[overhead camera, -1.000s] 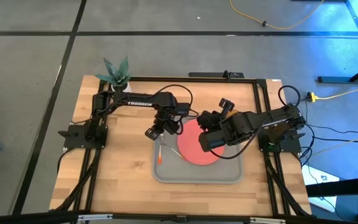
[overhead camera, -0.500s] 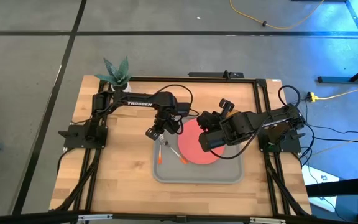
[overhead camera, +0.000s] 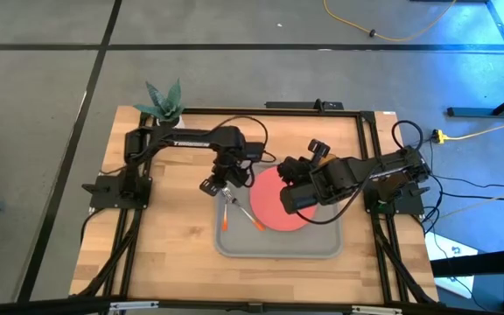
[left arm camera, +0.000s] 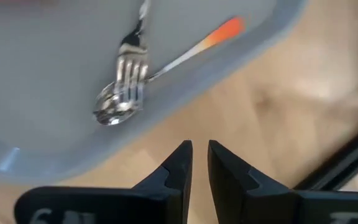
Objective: Pick and place plate/cup/fork/spoon on tray
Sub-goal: Adjust the orange fork
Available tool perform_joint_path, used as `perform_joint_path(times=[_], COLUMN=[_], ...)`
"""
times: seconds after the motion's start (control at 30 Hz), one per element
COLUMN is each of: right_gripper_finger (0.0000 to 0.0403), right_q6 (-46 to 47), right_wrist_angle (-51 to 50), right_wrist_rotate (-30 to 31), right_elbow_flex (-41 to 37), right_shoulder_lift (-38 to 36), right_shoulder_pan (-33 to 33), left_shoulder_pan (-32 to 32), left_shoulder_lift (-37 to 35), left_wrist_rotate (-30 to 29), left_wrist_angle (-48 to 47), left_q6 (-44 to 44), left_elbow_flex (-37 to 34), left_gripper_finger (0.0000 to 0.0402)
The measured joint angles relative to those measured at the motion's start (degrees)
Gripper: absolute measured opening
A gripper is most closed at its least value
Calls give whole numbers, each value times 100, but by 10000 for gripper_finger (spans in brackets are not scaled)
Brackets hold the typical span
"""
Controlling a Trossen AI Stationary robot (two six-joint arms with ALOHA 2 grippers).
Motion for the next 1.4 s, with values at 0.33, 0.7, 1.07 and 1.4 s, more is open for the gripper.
perform_joint_path(times=[0.33, 0.7, 1.07, 1.4], right_gripper_finger=[9, 9, 26, 52], right_q6=[966, 726, -14, -79], right_wrist_angle=[87, 2051, 4218, 5833], right_wrist_rotate=[-72, -998, -1685, -2128], right_elbow_flex=[-1307, -2611, -3050, -3050], right_shoulder_lift=[-414, -737, -597, -12], right_shoulder_pan=[364, 543, 139, -224], left_shoulder_pan=[96, -116, -717, -1303], left_shoulder_lift=[-1259, -2620, -3715, -4451], left_wrist_rotate=[502, 183, -345, -432], left_wrist_angle=[656, 1150, 1100, 922], left_q6=[-323, -1444, -2656, -3378], left_elbow_flex=[-2, -2, -5, -1], left_gripper_finger=[45, 45, 45, 45])
